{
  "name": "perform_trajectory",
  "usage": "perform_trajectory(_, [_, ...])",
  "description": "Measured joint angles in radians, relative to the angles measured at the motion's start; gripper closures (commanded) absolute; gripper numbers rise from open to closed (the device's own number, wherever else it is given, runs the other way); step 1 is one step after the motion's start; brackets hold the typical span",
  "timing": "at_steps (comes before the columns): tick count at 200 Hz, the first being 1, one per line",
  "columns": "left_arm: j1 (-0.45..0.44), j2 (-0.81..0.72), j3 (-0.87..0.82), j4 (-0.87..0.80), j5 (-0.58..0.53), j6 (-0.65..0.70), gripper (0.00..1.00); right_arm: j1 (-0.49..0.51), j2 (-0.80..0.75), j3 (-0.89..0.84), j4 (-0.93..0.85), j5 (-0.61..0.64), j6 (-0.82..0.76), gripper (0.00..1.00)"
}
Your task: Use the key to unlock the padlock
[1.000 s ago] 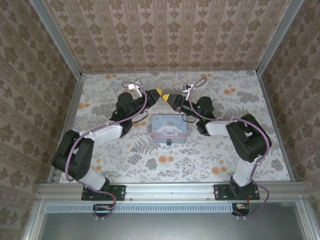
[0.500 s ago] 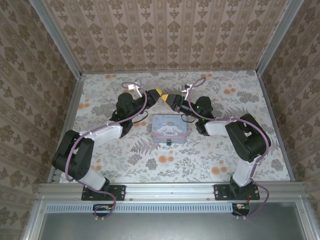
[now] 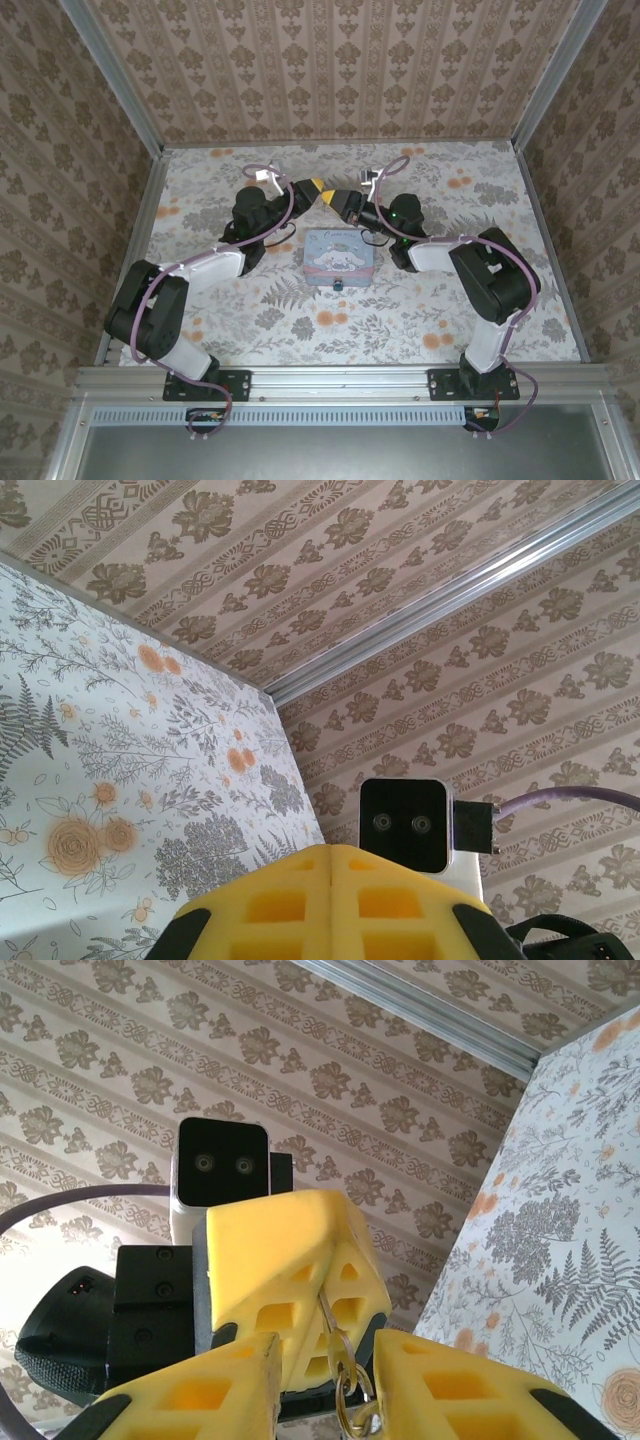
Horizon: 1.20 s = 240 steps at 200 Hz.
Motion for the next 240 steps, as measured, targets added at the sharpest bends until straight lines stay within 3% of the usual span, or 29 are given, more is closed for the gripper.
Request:
perform_trajectory(58, [0.000,0.000,0.000,0.000,0.000,0.000,1.00,0.005,0.013,0.000,0.006,0.000,0.000,0.75])
perform_trajectory(106, [0.000,-0.011,-0.023,0.003,-0.005,0.000,1.00,0.004,0.013,0.000,0.009,0.003,0.004,0.69])
perform_trajectory(176, [0.000,-0.026,-0.028,0.003,-0.011,0.003,1.00,-0.005,0.013,0.000,0.009,0.005,0.023,0.74])
perform_trajectory(240, [0.000,-0.027,-0.028,0.004,-0.014,0.004,1.00,-0.005,0.018,0.000,0.013,0.004,0.026,0.71])
